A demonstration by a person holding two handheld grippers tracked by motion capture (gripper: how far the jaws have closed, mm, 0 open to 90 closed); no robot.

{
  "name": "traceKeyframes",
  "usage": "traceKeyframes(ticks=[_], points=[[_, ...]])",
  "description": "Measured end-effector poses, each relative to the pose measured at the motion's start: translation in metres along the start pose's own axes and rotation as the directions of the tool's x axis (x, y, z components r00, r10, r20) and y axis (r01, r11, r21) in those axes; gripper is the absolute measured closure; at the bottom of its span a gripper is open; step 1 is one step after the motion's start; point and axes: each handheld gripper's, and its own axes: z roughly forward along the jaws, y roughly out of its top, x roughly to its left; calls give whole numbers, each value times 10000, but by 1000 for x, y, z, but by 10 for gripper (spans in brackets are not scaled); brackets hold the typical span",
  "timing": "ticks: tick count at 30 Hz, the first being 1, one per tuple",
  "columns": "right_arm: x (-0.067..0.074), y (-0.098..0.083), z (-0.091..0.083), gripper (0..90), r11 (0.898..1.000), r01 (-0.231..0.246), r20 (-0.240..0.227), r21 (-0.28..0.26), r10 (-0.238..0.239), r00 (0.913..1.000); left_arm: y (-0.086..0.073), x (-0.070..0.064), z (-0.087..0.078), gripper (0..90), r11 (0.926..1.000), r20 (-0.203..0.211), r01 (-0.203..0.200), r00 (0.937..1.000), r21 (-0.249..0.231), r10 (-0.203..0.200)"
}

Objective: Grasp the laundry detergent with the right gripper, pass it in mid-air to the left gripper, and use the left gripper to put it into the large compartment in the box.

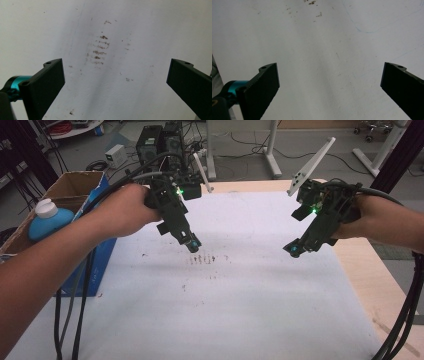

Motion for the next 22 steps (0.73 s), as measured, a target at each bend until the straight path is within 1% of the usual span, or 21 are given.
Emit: traceKeyframes(ticks=[3, 7, 12, 22], points=[[0, -1, 0, 13, 10000, -53, 17, 8, 53, 10000, 1, 0, 1, 16, 10000, 31, -34, 10000, -32, 34], [-1, -1, 0, 13, 10000, -59, -8, -11, 59, 10000, 1, -1, 3, 16, 9999, 83, -93, 9999, 44, 93], [-1, -1, 1, 13, 10000, -54, -37, 43, 54, 10000, 0, -1, 5, 16, 10000, 128, -31, 9999, 63, 30], [0, 0, 2, 13, 10000, -60, -42, -34, 60, 10000, -3, 2, 5, 16, 9999, 171, 98, 9998, 45, -99]])
